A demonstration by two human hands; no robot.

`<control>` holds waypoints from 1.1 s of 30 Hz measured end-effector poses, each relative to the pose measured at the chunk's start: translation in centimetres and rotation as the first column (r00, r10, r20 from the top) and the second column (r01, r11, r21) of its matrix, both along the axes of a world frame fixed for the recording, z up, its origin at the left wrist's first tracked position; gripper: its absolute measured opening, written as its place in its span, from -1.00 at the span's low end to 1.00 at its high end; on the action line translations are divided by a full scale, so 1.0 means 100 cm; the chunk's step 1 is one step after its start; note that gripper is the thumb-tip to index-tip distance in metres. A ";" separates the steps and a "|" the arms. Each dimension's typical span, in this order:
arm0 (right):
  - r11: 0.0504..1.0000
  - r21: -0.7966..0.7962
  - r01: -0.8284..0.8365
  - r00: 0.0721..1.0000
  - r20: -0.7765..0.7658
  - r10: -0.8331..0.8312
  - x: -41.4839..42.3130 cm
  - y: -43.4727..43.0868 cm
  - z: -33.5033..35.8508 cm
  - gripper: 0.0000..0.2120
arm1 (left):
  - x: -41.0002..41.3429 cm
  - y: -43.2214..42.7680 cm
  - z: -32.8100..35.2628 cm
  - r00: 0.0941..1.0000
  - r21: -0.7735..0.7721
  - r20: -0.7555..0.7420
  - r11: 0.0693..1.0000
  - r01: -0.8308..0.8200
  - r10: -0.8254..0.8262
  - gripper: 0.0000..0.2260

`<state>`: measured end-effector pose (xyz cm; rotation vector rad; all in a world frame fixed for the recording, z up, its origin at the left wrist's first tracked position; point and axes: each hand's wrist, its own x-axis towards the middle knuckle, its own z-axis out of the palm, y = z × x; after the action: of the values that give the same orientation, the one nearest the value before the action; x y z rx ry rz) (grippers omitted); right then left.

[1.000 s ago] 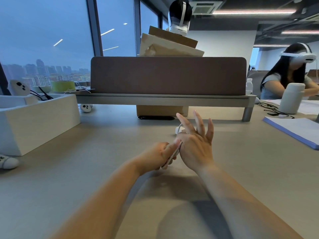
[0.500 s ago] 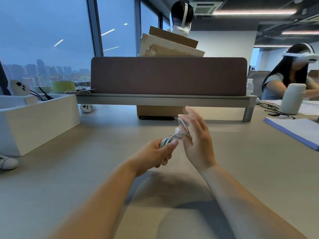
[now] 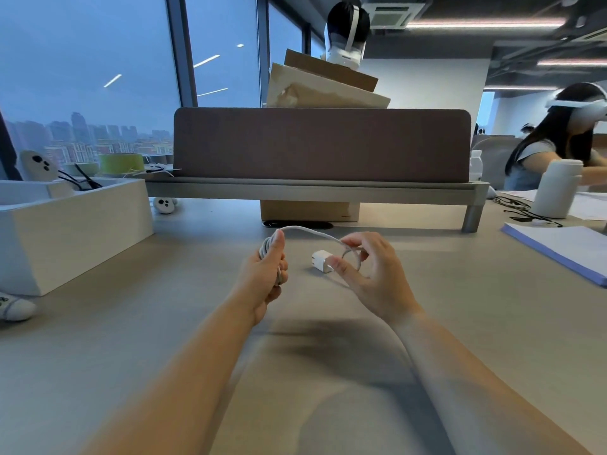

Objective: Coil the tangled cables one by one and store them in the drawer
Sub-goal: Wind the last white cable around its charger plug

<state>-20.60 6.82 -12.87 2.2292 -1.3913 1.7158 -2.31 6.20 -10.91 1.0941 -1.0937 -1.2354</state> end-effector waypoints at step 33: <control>0.948 0.254 0.193 0.930 0.260 -0.260 -0.014 -0.008 0.002 -0.74 | -0.006 -0.004 -0.008 0.998 0.004 0.047 0.999 -0.039 0.038 -0.65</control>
<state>-22.00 6.01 -12.69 1.8604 -1.9111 1.9466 -2.87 5.85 -11.69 1.1483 -1.1006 -1.1879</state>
